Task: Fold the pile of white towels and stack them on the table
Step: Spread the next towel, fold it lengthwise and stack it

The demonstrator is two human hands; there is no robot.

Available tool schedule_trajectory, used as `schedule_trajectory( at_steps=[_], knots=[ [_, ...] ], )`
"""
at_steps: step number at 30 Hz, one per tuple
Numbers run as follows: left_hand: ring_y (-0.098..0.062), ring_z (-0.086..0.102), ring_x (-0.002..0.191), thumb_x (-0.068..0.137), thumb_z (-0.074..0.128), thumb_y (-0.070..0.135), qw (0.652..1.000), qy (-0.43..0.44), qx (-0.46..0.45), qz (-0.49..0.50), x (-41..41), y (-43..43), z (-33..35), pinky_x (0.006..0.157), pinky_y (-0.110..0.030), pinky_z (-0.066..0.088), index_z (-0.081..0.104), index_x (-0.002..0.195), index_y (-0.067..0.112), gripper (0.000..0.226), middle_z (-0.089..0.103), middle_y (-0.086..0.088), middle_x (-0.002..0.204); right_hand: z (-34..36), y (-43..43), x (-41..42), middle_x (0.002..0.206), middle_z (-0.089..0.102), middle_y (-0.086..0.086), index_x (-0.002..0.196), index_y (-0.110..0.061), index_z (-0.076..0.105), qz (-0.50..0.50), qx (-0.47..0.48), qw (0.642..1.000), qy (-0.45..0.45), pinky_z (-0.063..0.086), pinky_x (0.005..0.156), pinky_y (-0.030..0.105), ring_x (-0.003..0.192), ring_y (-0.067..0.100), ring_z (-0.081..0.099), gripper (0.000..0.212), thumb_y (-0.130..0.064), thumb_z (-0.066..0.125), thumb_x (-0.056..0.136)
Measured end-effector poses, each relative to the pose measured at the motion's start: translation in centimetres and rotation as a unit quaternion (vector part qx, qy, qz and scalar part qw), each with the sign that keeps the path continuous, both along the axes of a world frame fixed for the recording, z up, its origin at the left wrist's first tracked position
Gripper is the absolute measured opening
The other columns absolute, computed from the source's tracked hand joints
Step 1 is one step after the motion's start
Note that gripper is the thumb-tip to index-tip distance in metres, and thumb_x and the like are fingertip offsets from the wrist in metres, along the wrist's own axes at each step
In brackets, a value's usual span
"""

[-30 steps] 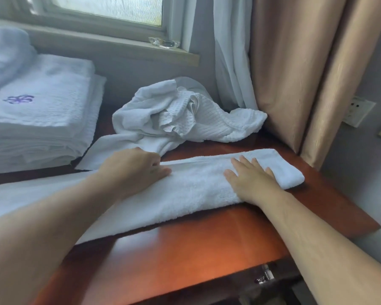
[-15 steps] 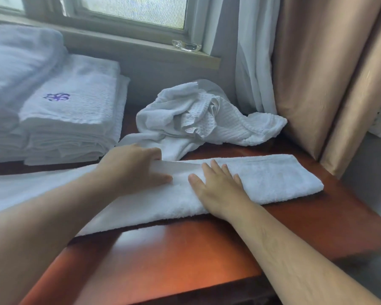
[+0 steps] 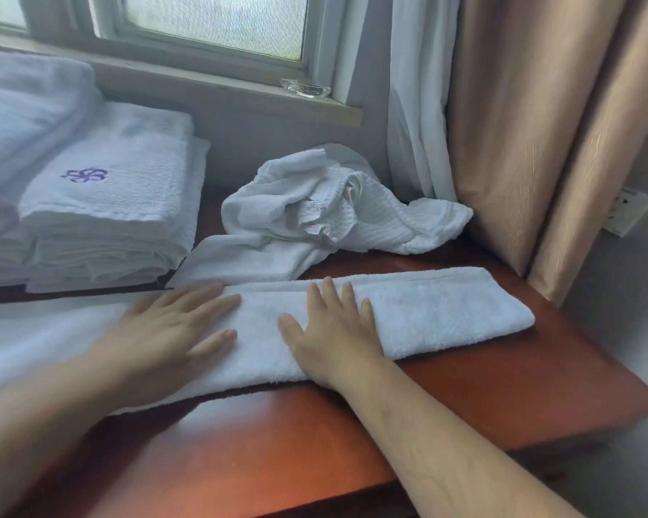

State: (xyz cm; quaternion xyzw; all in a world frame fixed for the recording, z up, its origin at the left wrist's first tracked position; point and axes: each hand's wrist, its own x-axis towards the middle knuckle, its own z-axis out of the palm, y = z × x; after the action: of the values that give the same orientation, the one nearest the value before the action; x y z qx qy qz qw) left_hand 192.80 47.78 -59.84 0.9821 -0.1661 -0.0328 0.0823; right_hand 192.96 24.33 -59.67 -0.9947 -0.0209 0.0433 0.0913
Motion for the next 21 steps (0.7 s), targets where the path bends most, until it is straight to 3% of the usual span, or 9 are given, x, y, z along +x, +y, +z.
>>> schedule_trajectory(
  at_steps=[3, 6, 10, 13, 16, 18, 21],
  knots=[
    [-0.006, -0.004, 0.154, 0.078, -0.003, 0.079, 0.999, 0.015, 0.015, 0.025, 0.0, 1.5, -0.2, 0.123, -0.038, -0.002, 0.002, 0.154, 0.056, 0.08, -0.007, 0.026, 0.164, -0.1, -0.3, 0.1, 0.17, -0.01, 0.004, 0.162, -0.018, 0.0, -0.004, -0.013, 1.0, 0.012, -0.009, 0.123, 0.053, 0.155, 0.029, -0.014, 0.079, -0.063, 0.016, 0.099],
    [-0.011, 0.003, 0.154, 0.089, 0.005, 0.073, 0.997, -0.019, 0.017, 0.078, -0.3, 3.5, -0.4, 0.123, -0.04, 0.002, 0.011, 0.156, 0.049, 0.071, 0.006, 0.017, 0.167, 0.8, 0.1, 0.0, 0.17, -0.011, 0.004, 0.162, -0.019, -0.001, -0.016, -0.04, 0.998, 0.043, -0.005, 0.124, 0.054, 0.155, 0.031, -0.012, 0.075, -0.059, 0.016, 0.101],
    [-0.017, 0.012, 0.154, 0.087, -0.001, 0.076, 0.988, -0.048, 0.021, 0.147, -3.0, 7.5, -0.6, 0.121, -0.044, 0.012, 0.024, 0.154, 0.046, 0.077, 0.019, 0.012, 0.166, 2.7, 2.7, 0.0, 0.166, 0.016, 0.013, 0.159, -0.007, 0.021, -0.073, -0.117, 0.989, 0.057, 0.015, 0.121, 0.054, 0.15, 0.038, 0.017, 0.071, -0.048, 0.025, 0.101],
    [-0.022, 0.015, 0.154, 0.088, -0.003, 0.074, 0.979, -0.047, 0.037, 0.196, -5.2, 10.7, -0.4, 0.12, -0.045, 0.016, 0.026, 0.152, 0.046, 0.076, 0.021, 0.005, 0.167, 3.1, 6.1, -0.1, 0.158, 0.03, 0.015, 0.149, -0.005, 0.038, 0.023, -0.122, 0.992, -0.023, 0.02, 0.118, 0.052, 0.145, 0.036, 0.025, 0.063, -0.044, 0.027, 0.101],
    [-0.024, 0.022, 0.149, 0.096, 0.008, 0.061, 0.967, -0.051, 0.023, 0.249, -6.9, 13.3, -0.2, 0.117, -0.044, 0.023, 0.029, 0.15, 0.047, 0.06, 0.027, 0.006, 0.162, 2.3, 10.5, -1.2, 0.158, 0.031, 0.011, 0.146, -0.012, 0.041, 0.187, -0.013, 0.981, -0.044, 0.022, 0.119, 0.047, 0.148, 0.032, 0.02, 0.058, -0.048, 0.028, 0.103],
    [-0.028, 0.023, 0.148, 0.101, 0.016, 0.055, 0.957, -0.03, -0.006, 0.288, -7.7, 14.6, 0.1, 0.119, -0.043, 0.025, 0.03, 0.151, 0.048, 0.053, 0.023, 0.004, 0.165, 1.2, 13.0, -2.2, 0.162, 0.028, 0.007, 0.151, -0.018, 0.036, 0.25, 0.026, 0.968, -0.028, 0.016, 0.12, 0.045, 0.152, 0.029, 0.013, 0.057, -0.05, 0.027, 0.104],
    [-0.034, 0.028, 0.145, 0.102, 0.036, 0.052, 0.938, -0.008, -0.055, 0.343, -8.0, 15.6, 0.7, 0.115, -0.044, 0.03, 0.031, 0.155, 0.035, 0.056, 0.029, -0.005, 0.163, -0.3, 14.9, -3.0, 0.169, 0.011, 0.001, 0.159, -0.025, 0.019, 0.273, -0.013, 0.961, -0.044, 0.005, 0.123, 0.048, 0.155, 0.028, 0.002, 0.061, -0.051, 0.02, 0.104]
  ],
)
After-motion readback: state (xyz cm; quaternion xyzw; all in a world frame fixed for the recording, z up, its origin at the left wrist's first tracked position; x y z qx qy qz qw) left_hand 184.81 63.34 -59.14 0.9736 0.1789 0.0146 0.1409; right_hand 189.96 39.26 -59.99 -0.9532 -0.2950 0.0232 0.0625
